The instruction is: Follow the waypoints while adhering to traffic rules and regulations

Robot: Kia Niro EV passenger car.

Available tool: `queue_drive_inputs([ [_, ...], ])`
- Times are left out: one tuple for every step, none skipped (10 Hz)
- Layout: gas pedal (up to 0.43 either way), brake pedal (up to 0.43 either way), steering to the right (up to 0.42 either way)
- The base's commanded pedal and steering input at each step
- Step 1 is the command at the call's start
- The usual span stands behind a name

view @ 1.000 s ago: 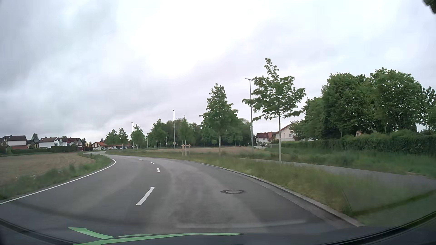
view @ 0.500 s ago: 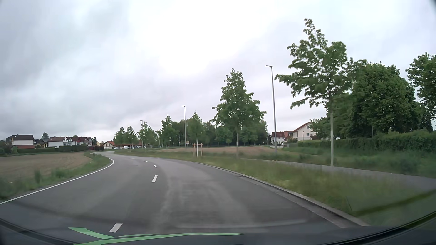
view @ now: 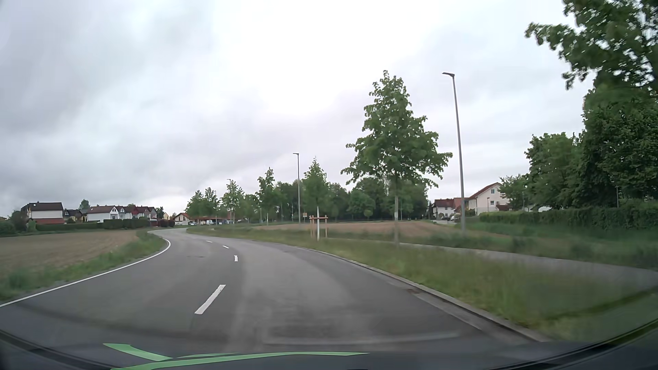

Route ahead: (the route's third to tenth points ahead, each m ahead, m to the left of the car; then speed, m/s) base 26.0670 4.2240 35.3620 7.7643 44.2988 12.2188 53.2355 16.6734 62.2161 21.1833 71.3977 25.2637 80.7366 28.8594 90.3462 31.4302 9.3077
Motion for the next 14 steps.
queue_drive_inputs([
  [0.067,0.000,-0.055],
  [0.079,0.000,-0.056],
  [0.079,0.000,-0.056],
  [0.079,0.000,-0.056],
  [0.079,0.000,-0.056],
  [0.079,0.000,-0.058],
  [0.087,0.000,-0.059],
  [0.087,0.000,-0.059],
  [0.087,0.000,-0.059],
  [0.087,0.000,-0.059],
  [0.098,0.000,-0.059],
  [0.098,0.000,-0.059],
  [0.098,0.000,-0.059],
  [0.110,0.000,-0.060],
])
